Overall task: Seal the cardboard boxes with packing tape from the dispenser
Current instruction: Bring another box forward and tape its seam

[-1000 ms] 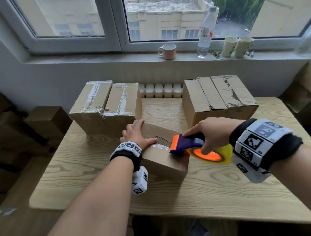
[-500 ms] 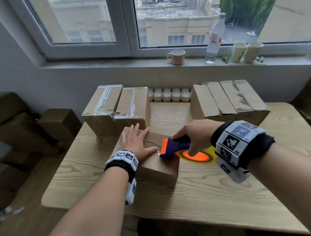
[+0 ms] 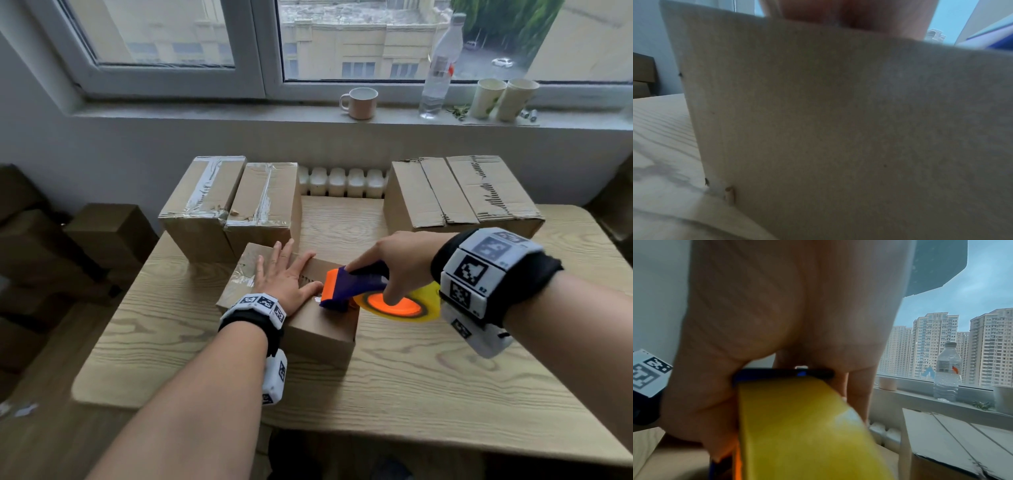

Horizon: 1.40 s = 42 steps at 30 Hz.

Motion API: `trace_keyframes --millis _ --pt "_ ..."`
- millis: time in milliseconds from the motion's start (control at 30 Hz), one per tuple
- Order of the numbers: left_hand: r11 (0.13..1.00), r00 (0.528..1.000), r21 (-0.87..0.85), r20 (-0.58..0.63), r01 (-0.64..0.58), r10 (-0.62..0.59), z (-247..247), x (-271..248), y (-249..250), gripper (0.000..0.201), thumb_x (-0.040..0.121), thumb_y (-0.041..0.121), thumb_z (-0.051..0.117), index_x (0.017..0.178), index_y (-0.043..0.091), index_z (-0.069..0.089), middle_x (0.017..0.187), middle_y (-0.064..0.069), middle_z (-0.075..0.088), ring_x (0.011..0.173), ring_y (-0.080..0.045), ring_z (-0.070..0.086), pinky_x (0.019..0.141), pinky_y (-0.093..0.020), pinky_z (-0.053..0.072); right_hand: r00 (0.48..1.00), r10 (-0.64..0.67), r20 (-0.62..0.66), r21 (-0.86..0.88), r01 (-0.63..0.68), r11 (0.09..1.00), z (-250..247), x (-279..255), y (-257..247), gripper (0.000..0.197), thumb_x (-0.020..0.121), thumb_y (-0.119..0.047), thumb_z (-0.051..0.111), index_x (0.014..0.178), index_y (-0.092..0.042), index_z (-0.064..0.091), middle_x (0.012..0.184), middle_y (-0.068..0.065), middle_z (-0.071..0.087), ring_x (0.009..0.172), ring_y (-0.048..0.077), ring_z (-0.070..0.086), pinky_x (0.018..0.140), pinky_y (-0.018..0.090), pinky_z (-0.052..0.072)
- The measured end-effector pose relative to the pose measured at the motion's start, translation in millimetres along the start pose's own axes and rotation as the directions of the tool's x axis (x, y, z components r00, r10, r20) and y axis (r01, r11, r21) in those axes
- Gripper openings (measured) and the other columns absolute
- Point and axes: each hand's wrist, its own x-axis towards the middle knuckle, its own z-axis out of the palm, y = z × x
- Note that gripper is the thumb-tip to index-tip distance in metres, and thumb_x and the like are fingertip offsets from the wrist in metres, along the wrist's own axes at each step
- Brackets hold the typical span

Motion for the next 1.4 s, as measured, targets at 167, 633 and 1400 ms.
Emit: trace_keyframes --millis 167,633,1400 --pt "1.000 1.000 -0.023 -0.011 0.009 -0.009 -0.6 -0.5 0.2 0.064 0.088 0.062 0.047 0.144 0.050 0.018 0.160 0.010 -0.012 0.146 -0.014 -0.018 0.116 -0.047 -0.013 1.000 -0.005 -0.008 0.046 0.006 0.999 6.9 -5.6 7.4 0.078 0.069 -0.033 0.072 0.137 -0.055 0.039 0.107 -0.012 0.055 0.097 0.016 0.052 0.080 0.030 0.049" --pt "0.998 0.999 -0.038 -0.020 0.048 -0.049 -1.2 2.4 1.7 0.063 0.086 0.060 0.052 0.142 0.050 0.023 0.160 0.010 -0.008 0.146 -0.015 -0.015 0.116 -0.046 -0.012 0.998 0.063 -0.021 0.102 -0.060 0.993 25.7 -51.4 49.6 0.080 0.069 -0.029 0.072 0.135 -0.059 0.039 0.106 -0.015 0.055 0.092 0.012 0.050 0.071 0.025 0.039" --pt "0.993 0.995 0.073 -0.018 -0.095 0.097 8.1 3.5 70.7 0.071 0.079 0.078 0.035 0.137 0.037 0.036 0.147 0.003 0.032 0.145 -0.017 0.007 0.116 -0.052 -0.010 0.995 0.095 0.011 0.048 -0.095 0.994 36.4 -35.2 47.4 0.077 0.068 -0.031 0.073 0.135 -0.054 0.042 0.116 -0.010 0.061 0.096 0.017 0.055 0.083 0.036 0.053"
